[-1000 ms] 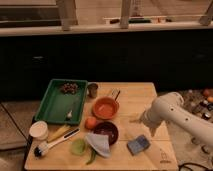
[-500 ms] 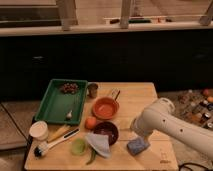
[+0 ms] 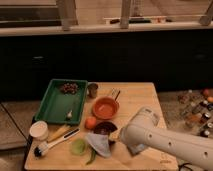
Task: Place pepper in red bowl
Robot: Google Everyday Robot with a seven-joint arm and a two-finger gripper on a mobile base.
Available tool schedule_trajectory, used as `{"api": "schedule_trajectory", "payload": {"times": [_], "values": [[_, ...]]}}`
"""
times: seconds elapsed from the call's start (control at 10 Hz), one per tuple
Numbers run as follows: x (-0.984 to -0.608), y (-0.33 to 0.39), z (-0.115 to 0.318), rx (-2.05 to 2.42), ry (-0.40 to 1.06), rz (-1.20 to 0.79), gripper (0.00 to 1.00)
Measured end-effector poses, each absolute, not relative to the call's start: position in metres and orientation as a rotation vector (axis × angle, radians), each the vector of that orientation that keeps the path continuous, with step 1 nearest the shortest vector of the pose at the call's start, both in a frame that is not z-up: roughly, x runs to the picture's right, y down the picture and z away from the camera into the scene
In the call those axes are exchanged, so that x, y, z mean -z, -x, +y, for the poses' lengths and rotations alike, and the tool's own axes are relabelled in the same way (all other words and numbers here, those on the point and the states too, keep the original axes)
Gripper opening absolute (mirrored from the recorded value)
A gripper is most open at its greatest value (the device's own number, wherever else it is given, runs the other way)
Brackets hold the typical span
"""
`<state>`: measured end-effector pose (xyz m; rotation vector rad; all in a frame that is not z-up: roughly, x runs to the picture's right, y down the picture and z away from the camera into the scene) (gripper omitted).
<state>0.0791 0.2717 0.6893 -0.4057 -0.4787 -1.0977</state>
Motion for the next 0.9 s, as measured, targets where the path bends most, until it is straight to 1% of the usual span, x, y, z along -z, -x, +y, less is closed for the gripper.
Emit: {"api": "schedule_trajectory", "payload": {"times": [0.4, 0.9], "values": [[-0.682, -0.052, 0.293, 1.126, 0.421, -0.455, 0.80], [-0.674, -0.034, 0.309, 1.143, 0.452, -0.461, 0.80]]}}
